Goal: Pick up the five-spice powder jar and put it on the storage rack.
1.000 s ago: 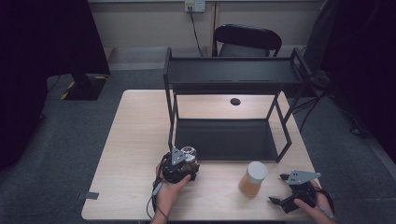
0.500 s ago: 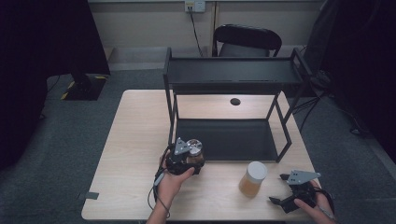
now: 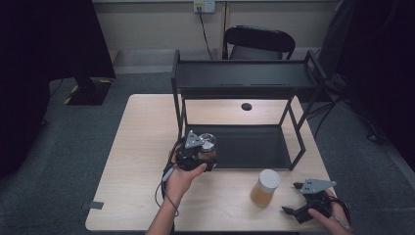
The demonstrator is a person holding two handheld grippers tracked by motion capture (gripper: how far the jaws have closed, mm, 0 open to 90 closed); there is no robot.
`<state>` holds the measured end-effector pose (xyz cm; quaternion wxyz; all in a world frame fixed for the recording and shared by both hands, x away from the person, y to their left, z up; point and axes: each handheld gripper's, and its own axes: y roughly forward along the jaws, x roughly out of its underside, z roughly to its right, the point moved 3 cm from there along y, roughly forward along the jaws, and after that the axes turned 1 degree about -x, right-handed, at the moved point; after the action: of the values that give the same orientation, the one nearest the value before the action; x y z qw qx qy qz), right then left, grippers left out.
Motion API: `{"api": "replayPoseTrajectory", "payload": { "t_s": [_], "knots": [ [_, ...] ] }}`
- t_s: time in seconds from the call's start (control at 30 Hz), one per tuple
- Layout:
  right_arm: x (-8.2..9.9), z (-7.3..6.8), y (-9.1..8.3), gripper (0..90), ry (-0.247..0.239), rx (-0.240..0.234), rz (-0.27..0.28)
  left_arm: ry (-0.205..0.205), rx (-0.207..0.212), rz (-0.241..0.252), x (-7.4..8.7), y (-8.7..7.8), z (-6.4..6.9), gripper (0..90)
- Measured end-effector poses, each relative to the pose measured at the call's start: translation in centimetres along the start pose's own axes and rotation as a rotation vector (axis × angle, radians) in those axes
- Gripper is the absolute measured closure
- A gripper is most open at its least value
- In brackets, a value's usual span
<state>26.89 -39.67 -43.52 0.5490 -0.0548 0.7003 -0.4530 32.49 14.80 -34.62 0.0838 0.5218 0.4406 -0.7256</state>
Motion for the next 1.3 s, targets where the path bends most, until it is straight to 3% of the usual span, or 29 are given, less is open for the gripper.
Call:
{"api": "replayPoseTrajectory", "payload": {
  "t_s": [0.8, 1.3],
  "knots": [
    [0.0, 0.0, 0.0, 0.0, 0.0, 0.0, 0.0, 0.069, 0.038, 0.012, -6.3, -1.8, 0.2, 30.9],
    [0.0, 0.0, 0.0, 0.0, 0.0, 0.0, 0.0, 0.106, 0.067, 0.014, -9.4, -3.0, 0.6, 30.9]
  ]
}}
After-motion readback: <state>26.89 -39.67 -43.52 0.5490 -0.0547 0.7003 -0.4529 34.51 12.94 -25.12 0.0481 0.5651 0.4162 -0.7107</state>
